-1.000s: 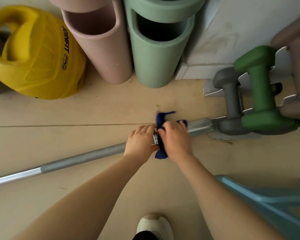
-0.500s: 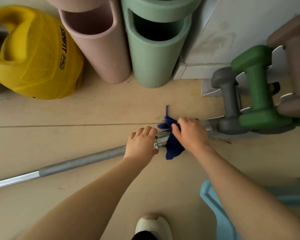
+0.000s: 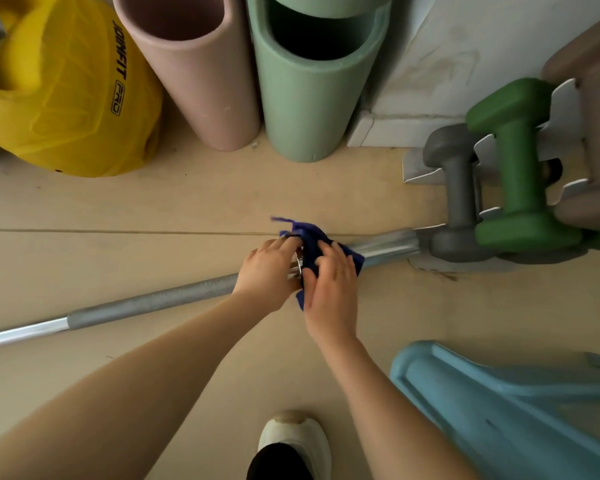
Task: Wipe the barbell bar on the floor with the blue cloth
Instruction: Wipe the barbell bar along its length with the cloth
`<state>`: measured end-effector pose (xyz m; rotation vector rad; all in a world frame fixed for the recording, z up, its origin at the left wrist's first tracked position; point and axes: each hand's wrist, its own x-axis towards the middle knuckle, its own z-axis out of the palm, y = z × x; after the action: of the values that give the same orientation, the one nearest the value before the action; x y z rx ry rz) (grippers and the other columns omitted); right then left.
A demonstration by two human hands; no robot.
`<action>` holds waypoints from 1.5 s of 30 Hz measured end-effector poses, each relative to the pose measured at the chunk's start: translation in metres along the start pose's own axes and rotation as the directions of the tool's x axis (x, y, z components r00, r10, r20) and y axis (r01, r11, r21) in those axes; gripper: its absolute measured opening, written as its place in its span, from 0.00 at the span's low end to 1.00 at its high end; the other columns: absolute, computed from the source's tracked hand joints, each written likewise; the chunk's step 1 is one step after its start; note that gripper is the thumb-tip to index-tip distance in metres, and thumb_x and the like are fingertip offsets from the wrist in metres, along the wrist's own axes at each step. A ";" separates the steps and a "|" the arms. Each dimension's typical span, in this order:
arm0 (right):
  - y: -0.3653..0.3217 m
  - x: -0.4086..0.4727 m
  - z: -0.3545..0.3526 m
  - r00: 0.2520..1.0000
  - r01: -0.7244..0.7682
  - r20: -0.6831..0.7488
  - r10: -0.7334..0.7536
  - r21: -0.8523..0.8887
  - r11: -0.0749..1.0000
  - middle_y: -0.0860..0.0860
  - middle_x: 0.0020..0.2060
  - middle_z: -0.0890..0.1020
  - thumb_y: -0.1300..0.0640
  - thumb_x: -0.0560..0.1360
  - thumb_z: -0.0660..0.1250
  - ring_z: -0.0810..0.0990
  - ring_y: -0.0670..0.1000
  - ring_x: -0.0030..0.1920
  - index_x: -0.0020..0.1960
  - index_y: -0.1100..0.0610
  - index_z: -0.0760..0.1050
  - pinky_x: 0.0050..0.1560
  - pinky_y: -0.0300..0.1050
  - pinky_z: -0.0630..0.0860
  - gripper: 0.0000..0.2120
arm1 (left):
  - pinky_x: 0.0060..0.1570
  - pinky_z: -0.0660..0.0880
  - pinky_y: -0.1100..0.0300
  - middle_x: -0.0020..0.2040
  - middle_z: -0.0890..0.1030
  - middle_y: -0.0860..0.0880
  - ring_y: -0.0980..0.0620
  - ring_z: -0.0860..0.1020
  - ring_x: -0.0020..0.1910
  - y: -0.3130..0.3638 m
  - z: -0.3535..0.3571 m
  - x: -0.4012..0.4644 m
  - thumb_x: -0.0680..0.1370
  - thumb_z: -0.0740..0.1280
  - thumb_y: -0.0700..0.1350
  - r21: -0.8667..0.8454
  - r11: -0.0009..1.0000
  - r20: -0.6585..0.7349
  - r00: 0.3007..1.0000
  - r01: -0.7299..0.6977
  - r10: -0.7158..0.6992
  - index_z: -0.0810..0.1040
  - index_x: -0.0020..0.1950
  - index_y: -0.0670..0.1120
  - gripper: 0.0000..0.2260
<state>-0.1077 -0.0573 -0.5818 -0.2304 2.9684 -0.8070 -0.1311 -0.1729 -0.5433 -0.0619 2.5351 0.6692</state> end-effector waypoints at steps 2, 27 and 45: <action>-0.007 -0.004 -0.006 0.997 -0.081 0.032 0.076 0.188 0.979 0.57 0.58 0.79 0.53 0.75 0.51 0.73 0.58 0.61 0.46 0.63 0.74 0.62 0.52 0.66 0.17 | 0.57 0.66 0.55 0.62 0.75 0.50 0.47 0.70 0.64 0.001 -0.003 0.001 0.74 0.68 0.48 -0.022 1.000 0.016 1.000 0.020 -0.020 0.69 0.63 0.48 0.20; 0.025 0.044 -0.022 0.139 -0.401 0.435 0.889 0.846 -0.351 0.56 0.63 0.74 0.54 0.79 0.57 0.74 0.56 0.61 0.67 0.60 0.67 0.58 0.49 0.71 0.19 | 0.55 0.69 0.51 0.59 0.75 0.46 0.45 0.70 0.60 0.004 -0.006 0.000 0.72 0.71 0.46 -0.184 0.977 0.022 0.994 0.110 -0.107 0.67 0.65 0.48 0.23; 0.008 0.030 -0.036 0.969 -0.059 0.231 0.083 -0.110 0.992 0.57 0.68 0.71 0.72 0.68 0.61 0.69 0.61 0.66 0.63 0.61 0.74 0.67 0.51 0.65 0.24 | 0.61 0.65 0.53 0.66 0.72 0.51 0.47 0.64 0.67 -0.001 0.006 -0.003 0.76 0.65 0.47 -0.077 0.996 -0.048 0.998 0.045 -0.049 0.65 0.68 0.49 0.21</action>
<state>-0.1419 -0.0374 -0.5550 -0.2073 2.7790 -0.5748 -0.1253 -0.1715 -0.5462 -0.1662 2.5469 0.7538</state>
